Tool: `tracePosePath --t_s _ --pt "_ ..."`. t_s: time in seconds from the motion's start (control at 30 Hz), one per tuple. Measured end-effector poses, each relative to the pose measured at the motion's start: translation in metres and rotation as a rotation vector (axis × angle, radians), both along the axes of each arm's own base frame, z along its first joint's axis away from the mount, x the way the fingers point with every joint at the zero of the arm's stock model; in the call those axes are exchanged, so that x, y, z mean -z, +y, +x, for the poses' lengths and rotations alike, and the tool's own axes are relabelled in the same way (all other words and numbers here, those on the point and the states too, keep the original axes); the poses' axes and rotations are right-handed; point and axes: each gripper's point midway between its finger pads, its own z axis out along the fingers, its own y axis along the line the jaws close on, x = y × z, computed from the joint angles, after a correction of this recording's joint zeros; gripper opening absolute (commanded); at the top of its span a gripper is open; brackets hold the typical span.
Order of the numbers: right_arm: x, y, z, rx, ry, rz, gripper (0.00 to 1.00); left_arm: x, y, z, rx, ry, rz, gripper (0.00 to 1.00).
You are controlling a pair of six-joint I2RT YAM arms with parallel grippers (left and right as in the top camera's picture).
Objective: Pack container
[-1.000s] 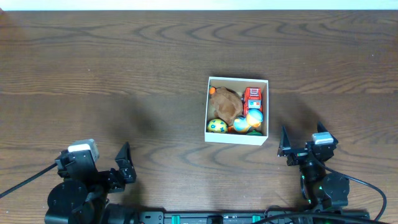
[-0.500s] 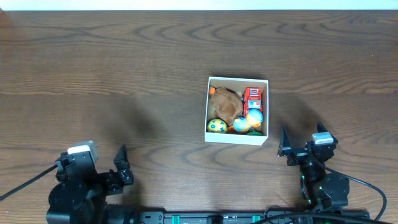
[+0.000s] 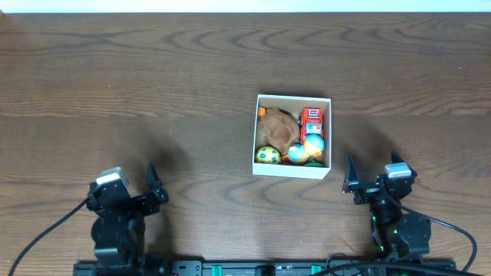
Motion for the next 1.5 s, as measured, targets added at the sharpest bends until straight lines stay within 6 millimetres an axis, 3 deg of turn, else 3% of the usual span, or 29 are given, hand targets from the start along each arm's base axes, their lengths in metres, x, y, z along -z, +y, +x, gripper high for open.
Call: tracePosePath --t_s 0.23,0.33,1.5 --pt "0.0 0.001 0.0 -0.005 0.0 0.0 0.99 -0.003 0.001 0.025 0.003 -0.225 0.017 0.98" --pt "0.0 0.001 0.0 -0.006 0.001 0.0 0.99 0.016 0.001 0.028 0.004 -0.192 0.014 0.98" --pt "0.0 0.001 0.0 -0.007 -0.001 0.001 0.99 0.018 0.0 0.029 0.01 -0.182 0.012 0.98"
